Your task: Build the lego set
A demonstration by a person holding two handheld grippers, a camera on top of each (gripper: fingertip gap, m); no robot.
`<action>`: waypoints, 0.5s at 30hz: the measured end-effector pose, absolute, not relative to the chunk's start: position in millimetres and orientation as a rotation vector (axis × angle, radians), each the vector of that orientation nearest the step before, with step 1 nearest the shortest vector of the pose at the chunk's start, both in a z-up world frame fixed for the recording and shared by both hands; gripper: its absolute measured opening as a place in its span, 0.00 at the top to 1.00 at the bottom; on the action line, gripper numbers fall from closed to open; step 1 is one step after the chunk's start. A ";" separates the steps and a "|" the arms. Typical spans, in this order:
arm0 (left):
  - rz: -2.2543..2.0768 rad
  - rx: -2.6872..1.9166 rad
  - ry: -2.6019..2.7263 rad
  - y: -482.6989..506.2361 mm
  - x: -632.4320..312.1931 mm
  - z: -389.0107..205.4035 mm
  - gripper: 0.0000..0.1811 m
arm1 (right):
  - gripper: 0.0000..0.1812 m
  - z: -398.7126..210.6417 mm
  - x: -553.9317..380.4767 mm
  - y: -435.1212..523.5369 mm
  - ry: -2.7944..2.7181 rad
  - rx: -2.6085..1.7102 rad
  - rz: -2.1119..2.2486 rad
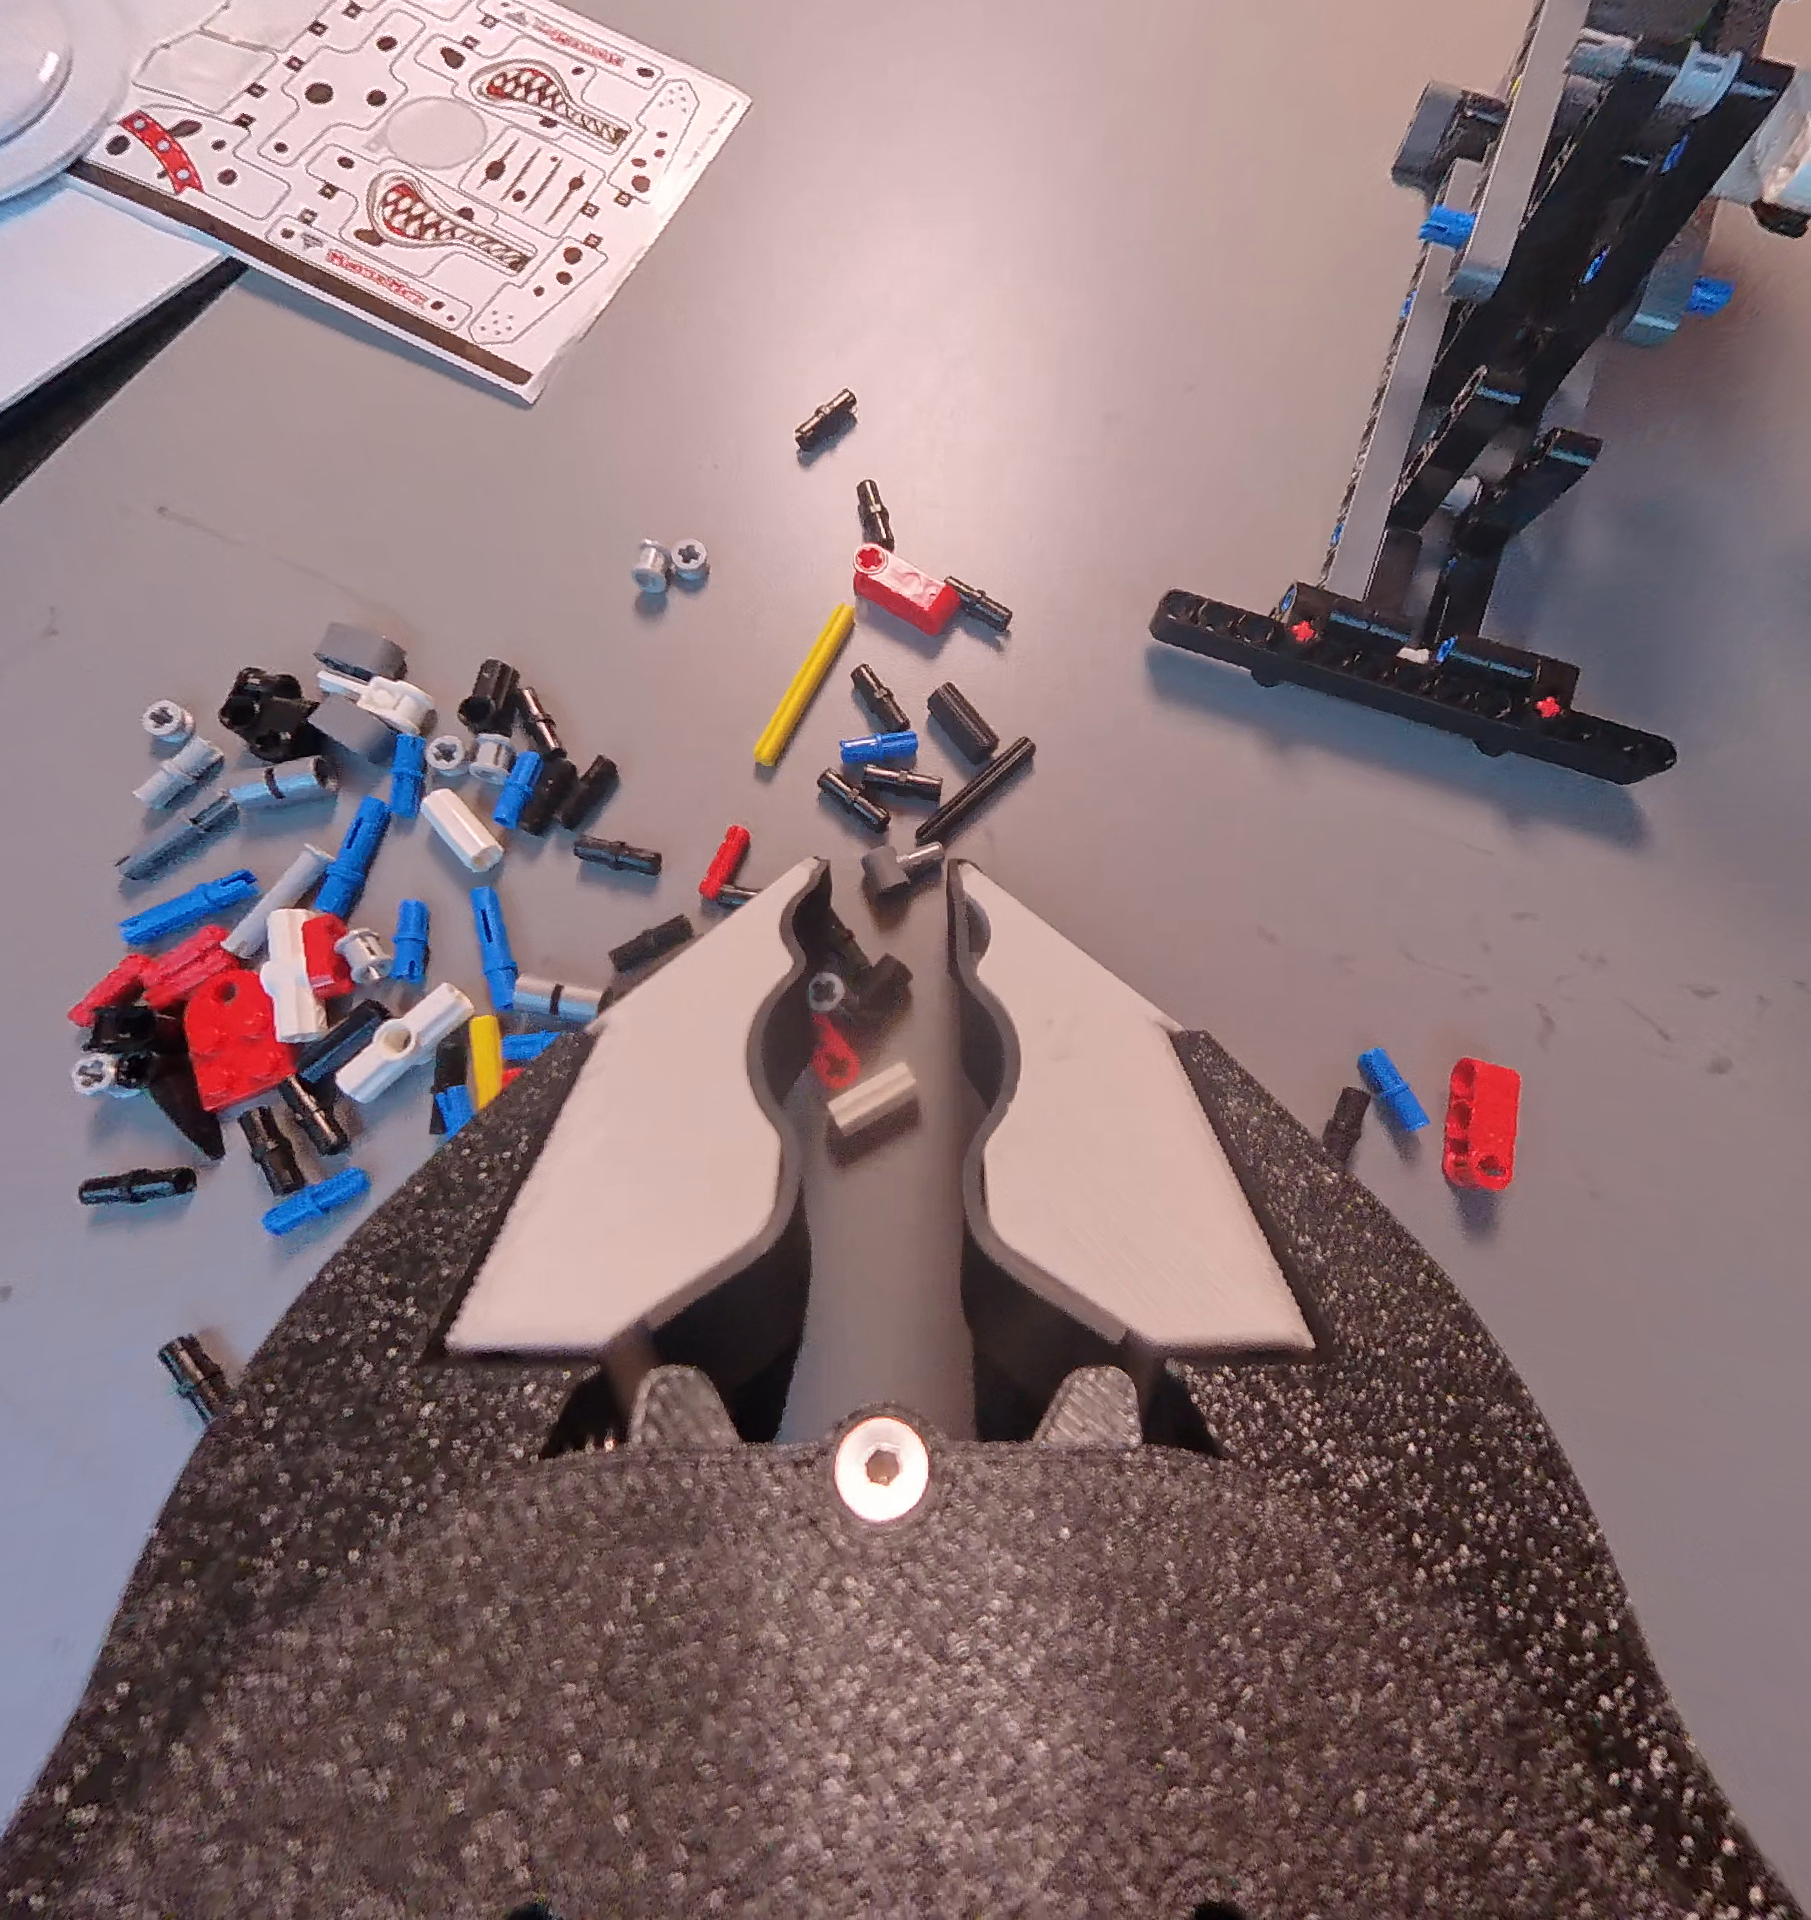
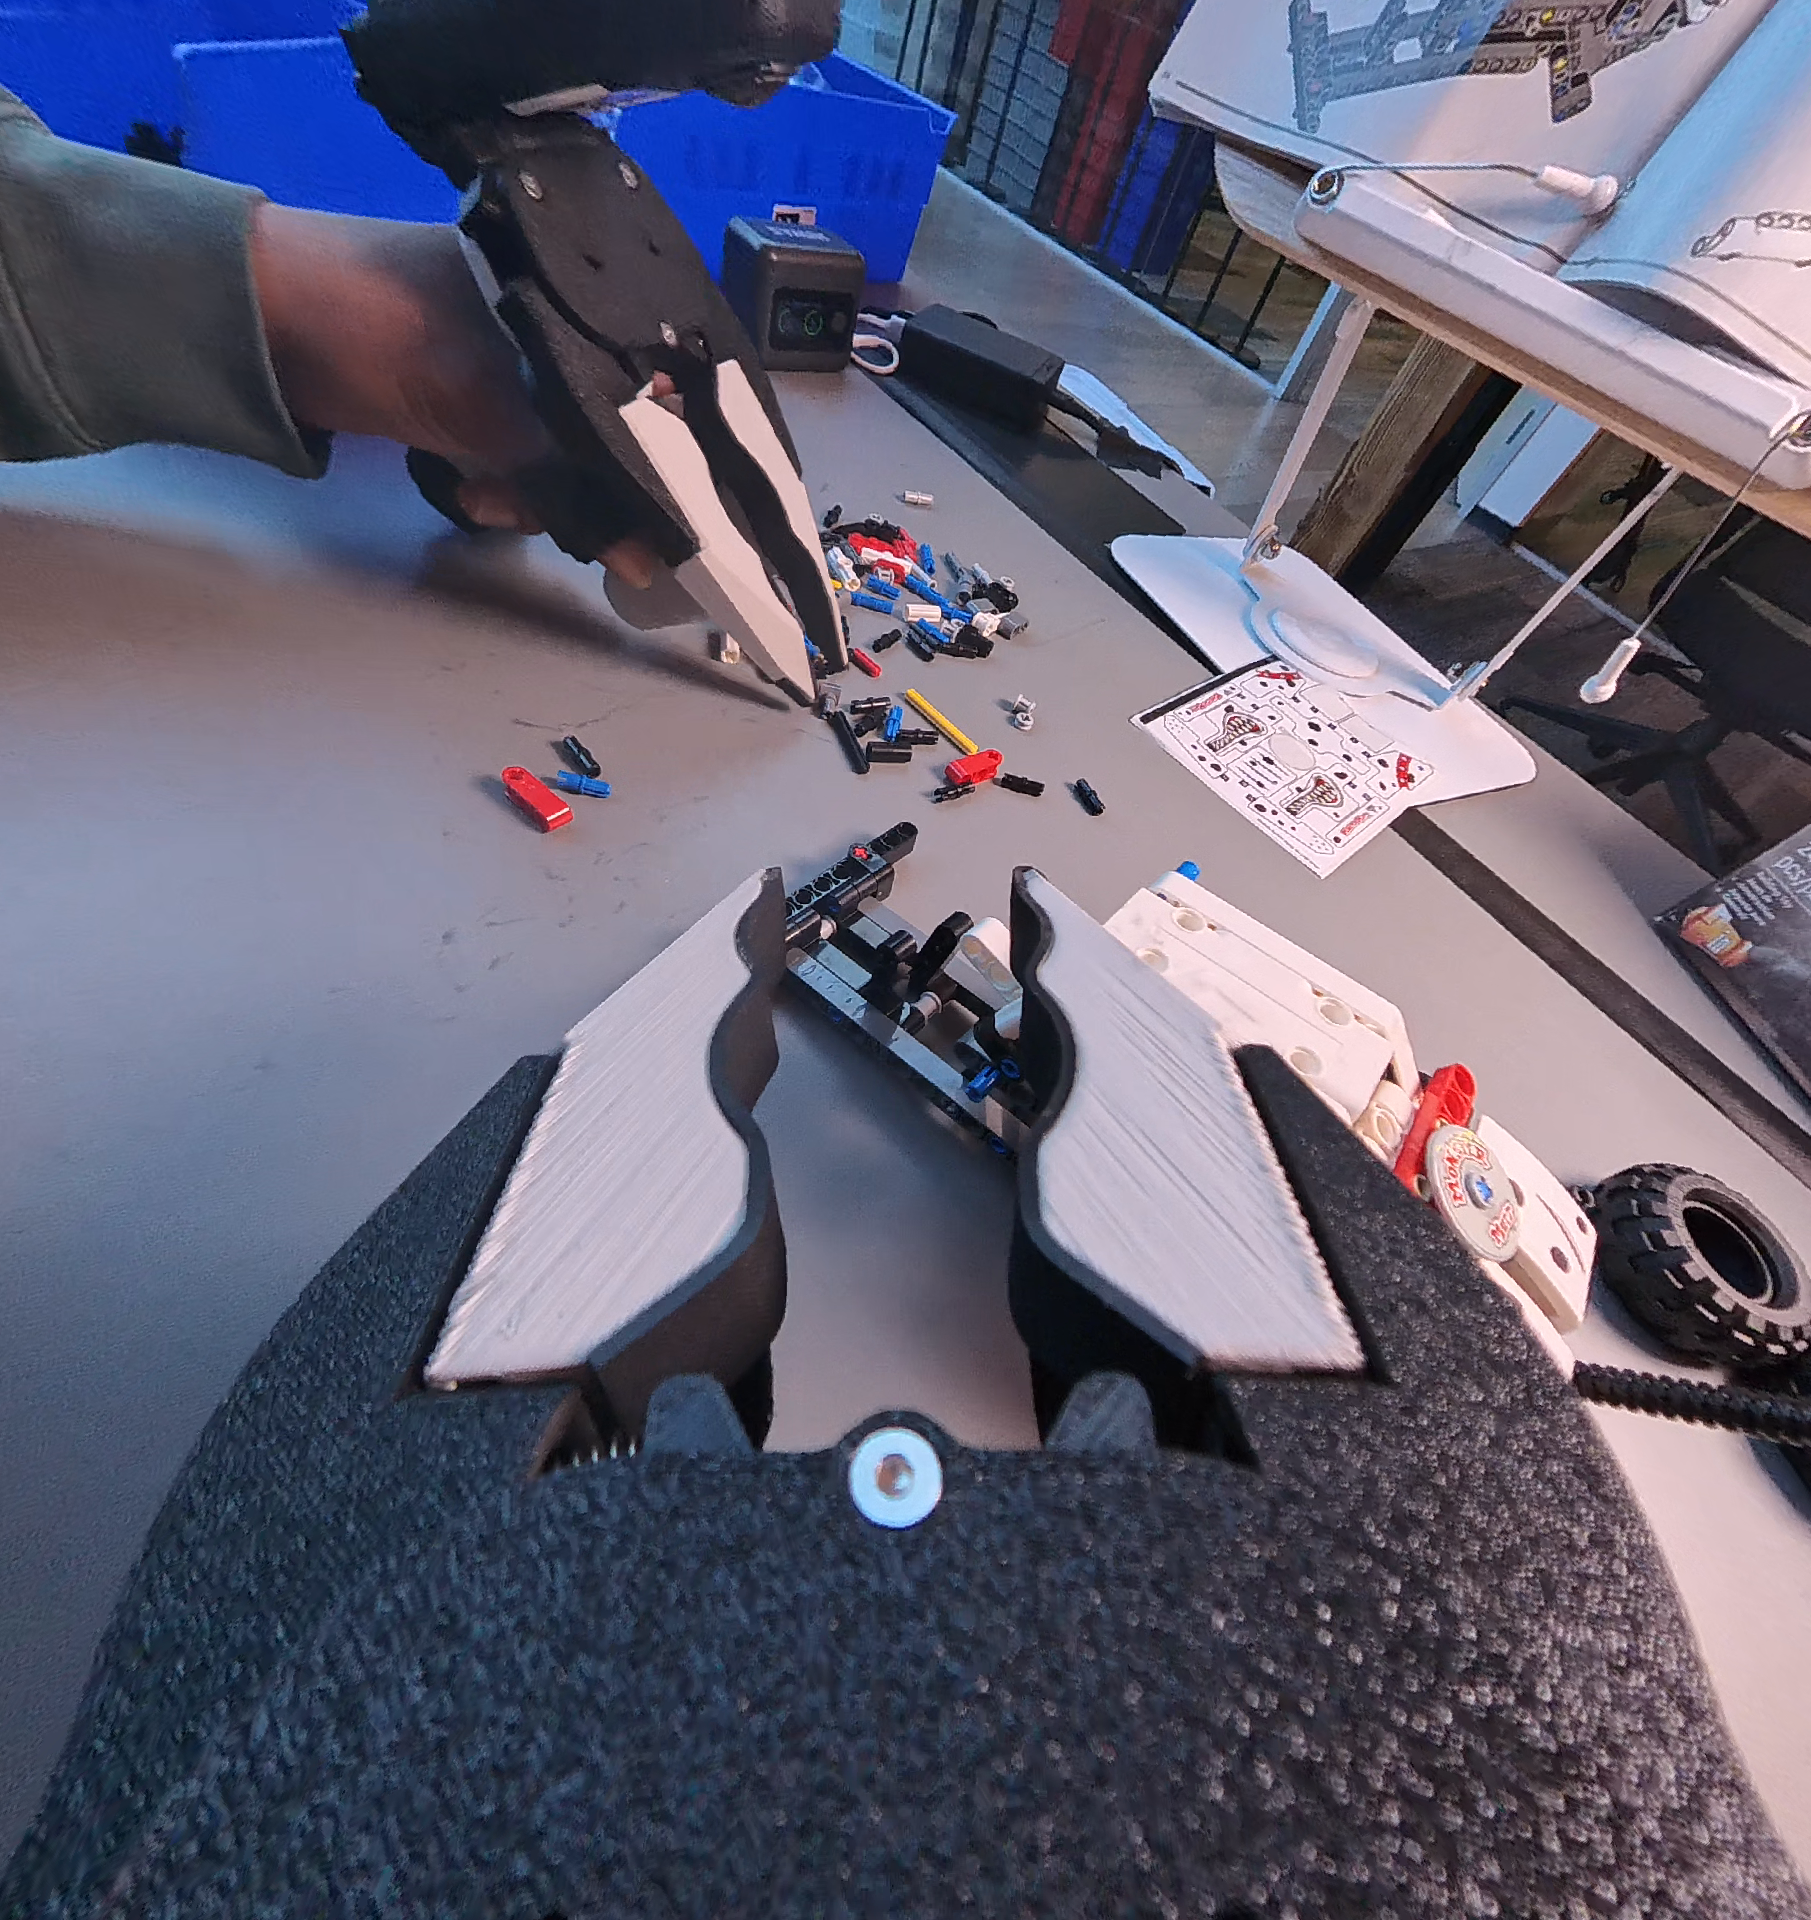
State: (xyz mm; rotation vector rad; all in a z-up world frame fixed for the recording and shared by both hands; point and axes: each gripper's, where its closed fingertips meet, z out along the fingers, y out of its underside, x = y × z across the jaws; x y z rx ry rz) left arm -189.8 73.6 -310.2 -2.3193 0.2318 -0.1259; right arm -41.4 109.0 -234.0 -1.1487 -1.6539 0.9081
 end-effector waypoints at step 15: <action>-0.114 -2.311 0.330 76.9 -187.7 -311.2 0.95 | 0.77 -235.4 -41.0 111.5 -1.654 -1.153 0.899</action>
